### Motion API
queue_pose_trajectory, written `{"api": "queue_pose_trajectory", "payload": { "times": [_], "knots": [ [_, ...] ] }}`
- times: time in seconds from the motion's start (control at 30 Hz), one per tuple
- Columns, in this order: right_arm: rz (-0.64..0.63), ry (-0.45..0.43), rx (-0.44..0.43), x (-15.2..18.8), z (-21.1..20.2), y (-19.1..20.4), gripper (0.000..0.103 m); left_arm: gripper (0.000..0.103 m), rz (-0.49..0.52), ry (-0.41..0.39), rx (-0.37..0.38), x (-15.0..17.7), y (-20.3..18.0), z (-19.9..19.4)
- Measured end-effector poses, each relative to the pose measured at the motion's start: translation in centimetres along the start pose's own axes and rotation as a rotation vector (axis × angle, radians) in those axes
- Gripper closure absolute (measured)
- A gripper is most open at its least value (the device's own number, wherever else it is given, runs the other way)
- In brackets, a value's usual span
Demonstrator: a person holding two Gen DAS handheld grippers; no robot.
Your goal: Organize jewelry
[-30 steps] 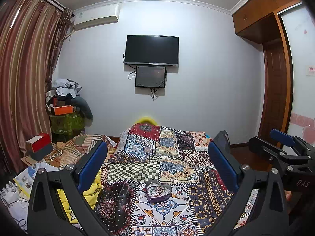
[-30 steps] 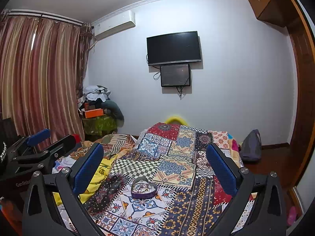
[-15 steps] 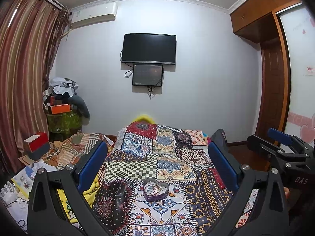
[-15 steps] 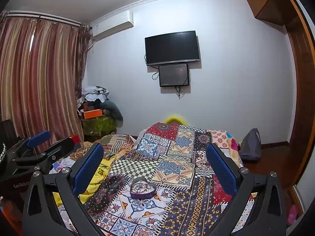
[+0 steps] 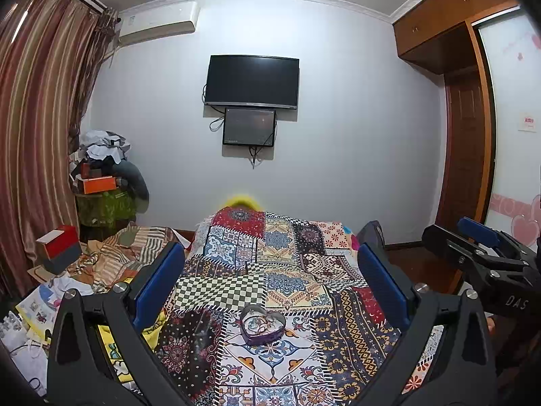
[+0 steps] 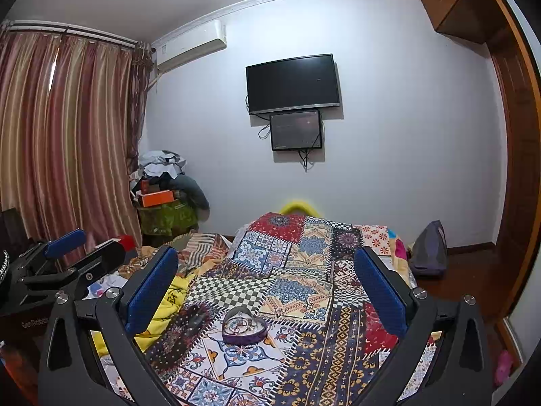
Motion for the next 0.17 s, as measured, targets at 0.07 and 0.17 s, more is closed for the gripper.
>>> {"api": "queue_pose_trajectory", "payload": {
  "times": [0.07, 0.17],
  "knots": [
    [-0.003, 0.001, -0.001, 0.03, 0.01, 0.14, 0.0, 0.0, -0.001, -0.002, 0.002, -0.02, 0.12, -0.11],
    [-0.008, 0.004, -0.004, 0.02, 0.15, 0.31, 0.0, 0.0, -0.004, -0.003, 0.004, -0.08, 0.2, -0.08]
  ]
}}
Point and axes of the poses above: each gripper's, at about its wrist camera, not at the fingertips, and z roughly the way its jaws point, y to its left, x to its underside, the point moved 3 cm from there along z, roughly the way its jaws point, and after that the axes turned 15 degrees about -z, right-handed, at the moved point
